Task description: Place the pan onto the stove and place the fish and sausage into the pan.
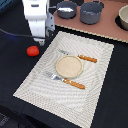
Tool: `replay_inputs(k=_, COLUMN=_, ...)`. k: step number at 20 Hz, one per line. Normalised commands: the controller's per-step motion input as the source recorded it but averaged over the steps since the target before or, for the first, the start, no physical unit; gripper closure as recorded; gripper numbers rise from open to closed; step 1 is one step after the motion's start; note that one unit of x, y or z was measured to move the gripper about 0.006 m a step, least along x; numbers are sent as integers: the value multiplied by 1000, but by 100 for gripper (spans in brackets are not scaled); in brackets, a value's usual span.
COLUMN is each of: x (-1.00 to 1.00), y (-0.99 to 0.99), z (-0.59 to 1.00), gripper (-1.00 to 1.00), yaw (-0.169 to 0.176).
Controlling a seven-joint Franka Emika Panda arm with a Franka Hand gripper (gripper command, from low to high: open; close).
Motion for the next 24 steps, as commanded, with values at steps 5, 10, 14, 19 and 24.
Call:
replay_inputs(k=5, x=-344, y=-18, z=-387, gripper=-100, yaw=59)
replay_inputs(k=10, x=-294, y=-2, z=-351, gripper=-100, yaw=48)
replay_inputs(k=14, x=-286, y=-40, z=-425, gripper=-100, yaw=43)
replay_inputs(k=19, x=-361, y=-64, z=-449, gripper=-100, yaw=40)
replay_inputs(k=24, x=-426, y=-46, z=-325, gripper=-100, yaw=44)
